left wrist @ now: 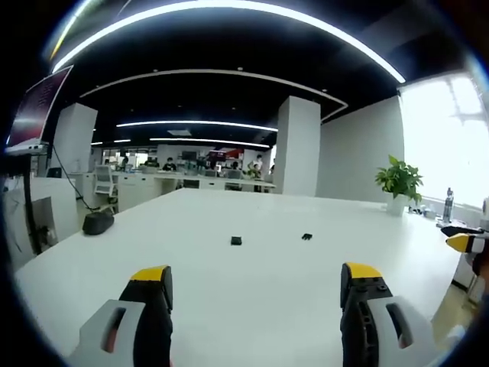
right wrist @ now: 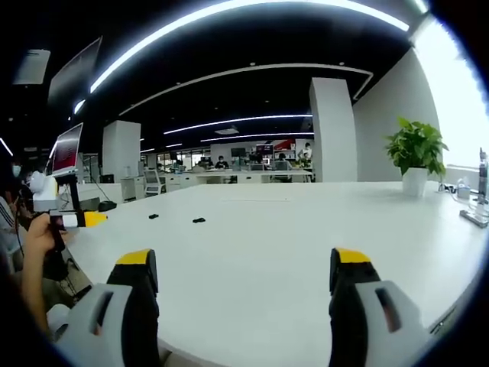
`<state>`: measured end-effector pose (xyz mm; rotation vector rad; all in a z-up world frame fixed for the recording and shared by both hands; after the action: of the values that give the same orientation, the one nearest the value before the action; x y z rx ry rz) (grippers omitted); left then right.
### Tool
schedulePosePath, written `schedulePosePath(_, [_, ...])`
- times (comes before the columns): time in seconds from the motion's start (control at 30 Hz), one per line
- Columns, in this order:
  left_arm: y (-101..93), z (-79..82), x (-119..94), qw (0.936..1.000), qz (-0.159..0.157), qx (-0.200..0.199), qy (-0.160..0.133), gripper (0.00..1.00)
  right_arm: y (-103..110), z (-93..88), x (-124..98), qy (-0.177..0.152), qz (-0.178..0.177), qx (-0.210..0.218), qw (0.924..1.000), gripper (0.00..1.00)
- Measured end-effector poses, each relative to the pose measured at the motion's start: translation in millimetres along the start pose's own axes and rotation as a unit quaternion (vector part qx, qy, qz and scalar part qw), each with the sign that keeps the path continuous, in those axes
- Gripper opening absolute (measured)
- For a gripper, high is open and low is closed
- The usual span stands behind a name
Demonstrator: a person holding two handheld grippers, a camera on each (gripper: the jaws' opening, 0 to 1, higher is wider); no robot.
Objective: Snap the two parts of the plastic buckle together until the buckle closes and remains connected.
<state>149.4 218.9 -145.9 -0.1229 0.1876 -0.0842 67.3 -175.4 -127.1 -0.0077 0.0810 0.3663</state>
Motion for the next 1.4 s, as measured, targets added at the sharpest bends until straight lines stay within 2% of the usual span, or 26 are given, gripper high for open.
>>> schedulePosePath(0.4, [-5.4,19.3,10.7,0.9996,-0.019,0.006,-0.019,0.92,-0.4,-1.0,0.1,0.004,-0.001,-0.002,1.0000,0.94])
schedulePosePath(0.5, [-5.9,24.2,11.8,0.9995,-0.008,0.019,-0.023,0.92,-0.9,-1.1,0.1,0.003,-0.001,0.000,1.0000,0.94])
schedulePosePath(1.4, [-6.1,38.6,39.2,0.9992,-0.004,0.039,-0.005,0.93,-2.5,-2.3,-0.3,0.002,-0.004,0.004,1.0000,0.93])
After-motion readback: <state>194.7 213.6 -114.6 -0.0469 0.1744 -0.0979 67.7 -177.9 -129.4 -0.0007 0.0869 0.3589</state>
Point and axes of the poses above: the point that each gripper's makers call its tool centre point, and the gripper's own axes: x roughly forward along the fingers, y roughly to its left, z roughly out of its top, the point moved 10 cm from there along -x, roughly backward along the fingers, and after that the axes turned 11 degrees about z, right-handed, at the moved point
